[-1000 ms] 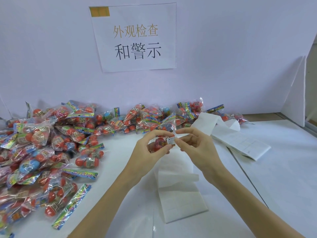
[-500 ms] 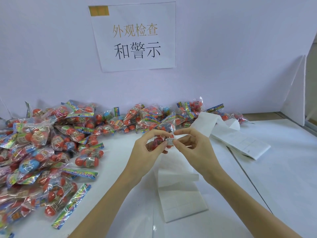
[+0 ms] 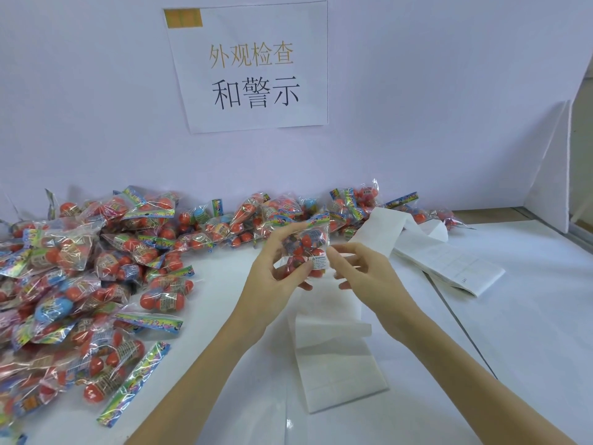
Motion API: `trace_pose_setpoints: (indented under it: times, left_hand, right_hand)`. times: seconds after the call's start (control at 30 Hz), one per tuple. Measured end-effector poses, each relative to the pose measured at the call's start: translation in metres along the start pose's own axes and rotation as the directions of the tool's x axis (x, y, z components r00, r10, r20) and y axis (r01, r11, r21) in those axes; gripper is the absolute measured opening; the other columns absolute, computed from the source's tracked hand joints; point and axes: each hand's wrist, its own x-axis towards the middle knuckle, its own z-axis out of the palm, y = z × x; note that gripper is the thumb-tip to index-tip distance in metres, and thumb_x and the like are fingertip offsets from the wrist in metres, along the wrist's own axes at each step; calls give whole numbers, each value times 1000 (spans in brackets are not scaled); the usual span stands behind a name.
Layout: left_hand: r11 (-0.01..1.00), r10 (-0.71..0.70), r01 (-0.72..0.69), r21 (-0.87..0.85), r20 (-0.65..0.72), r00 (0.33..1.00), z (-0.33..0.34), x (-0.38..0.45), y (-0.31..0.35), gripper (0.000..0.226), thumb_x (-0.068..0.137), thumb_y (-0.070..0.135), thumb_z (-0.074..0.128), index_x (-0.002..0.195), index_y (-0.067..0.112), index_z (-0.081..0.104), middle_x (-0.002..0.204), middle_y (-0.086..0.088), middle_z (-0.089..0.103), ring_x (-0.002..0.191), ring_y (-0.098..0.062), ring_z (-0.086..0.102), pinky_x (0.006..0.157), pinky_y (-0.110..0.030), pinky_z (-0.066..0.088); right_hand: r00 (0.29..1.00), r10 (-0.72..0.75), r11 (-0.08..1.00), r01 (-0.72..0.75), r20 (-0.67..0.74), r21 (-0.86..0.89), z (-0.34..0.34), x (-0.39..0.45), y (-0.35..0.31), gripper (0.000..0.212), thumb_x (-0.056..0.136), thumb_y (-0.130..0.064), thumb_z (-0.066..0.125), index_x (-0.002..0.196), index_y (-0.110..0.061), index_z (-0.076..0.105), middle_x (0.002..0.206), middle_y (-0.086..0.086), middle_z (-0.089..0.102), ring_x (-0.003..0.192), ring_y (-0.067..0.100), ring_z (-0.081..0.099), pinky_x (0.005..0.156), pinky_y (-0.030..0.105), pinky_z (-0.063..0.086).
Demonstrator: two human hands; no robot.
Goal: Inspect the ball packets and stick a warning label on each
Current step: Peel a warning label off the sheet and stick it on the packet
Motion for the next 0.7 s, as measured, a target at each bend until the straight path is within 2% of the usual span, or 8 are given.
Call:
trace_pose_setpoints:
  times: [0.07, 0.13, 0.23, 0.33, 0.4, 0.5, 0.57, 0.7]
  left_hand:
    - [999, 4, -4, -37, 4, 1000, 1, -1, 1, 76, 97, 1, 70, 148, 51, 43, 122, 3, 72, 94, -30, 77, 78, -37, 64]
    - [998, 21, -21, -62, -2, 1000, 2, -2, 1, 86, 95, 3, 73, 151, 56, 34, 121, 5, 72, 95, -29, 75, 79, -39, 63]
    - [995, 16, -19, -100, -24, 1000, 3, -2, 0, 86, 95, 2, 73, 151, 55, 33, 118, -5, 73, 96, -32, 75, 81, -42, 63]
    - [990, 6, -14, -141, -57, 998, 5, -1, 1, 86, 95, 0, 73, 150, 53, 35, 122, -17, 69, 97, -30, 75, 84, -42, 63]
    - [987, -3, -10, -163, -76, 997, 5, 0, 1, 87, 93, -1, 75, 149, 54, 36, 125, -22, 65, 99, -33, 76, 87, -44, 63]
    - [974, -49, 30, -223, -80, 996, 1, 2, -1, 85, 91, 2, 77, 147, 52, 39, 126, -21, 66, 107, -36, 74, 89, -47, 62]
    - [957, -107, 87, -276, -58, 993, -3, 3, -3, 82, 89, 3, 79, 148, 46, 40, 127, -20, 68, 111, -37, 72, 91, -48, 61]
    - [923, -230, 210, -321, -23, 973, -6, 6, -5, 66, 88, 6, 81, 143, 24, 50, 120, -12, 75, 103, -36, 75, 84, -38, 62]
  right_hand:
    - [997, 47, 997, -50, 53, 51, 3, -1, 1, 31, 93, -48, 71, 116, -27, 72, 95, -4, 77, 85, 7, 73, 75, 21, 60]
    - [995, 69, 989, -78, 76, 123, 4, -1, 3, 33, 94, -36, 74, 119, -15, 73, 97, 3, 79, 89, 13, 75, 79, 24, 60]
    - [978, 97, 914, -161, 186, 372, 1, -1, 3, 30, 93, -19, 75, 118, -2, 70, 108, 16, 78, 98, 21, 74, 85, 24, 58]
    - [947, 125, 789, -276, 295, 549, -3, 1, 1, 25, 87, -12, 75, 110, -3, 68, 110, 16, 75, 96, 20, 71, 88, 23, 59]
    - [932, 133, 748, -318, 338, 582, -5, 3, 1, 23, 86, -12, 75, 108, -6, 69, 107, 11, 76, 94, 17, 72, 91, 23, 58]
    - [926, 126, 725, -331, 356, 604, -6, 4, 2, 27, 89, -14, 73, 114, -5, 74, 111, 9, 76, 93, 14, 72, 88, 21, 58]
    - [930, 112, 744, -312, 351, 591, -6, 6, 3, 29, 94, -15, 70, 119, -2, 74, 115, 10, 76, 97, 15, 71, 88, 21, 58]
    - [945, 93, 814, -253, 314, 522, -4, 5, 7, 27, 102, -18, 63, 120, -1, 74, 115, 10, 76, 98, 14, 70, 93, 25, 59]
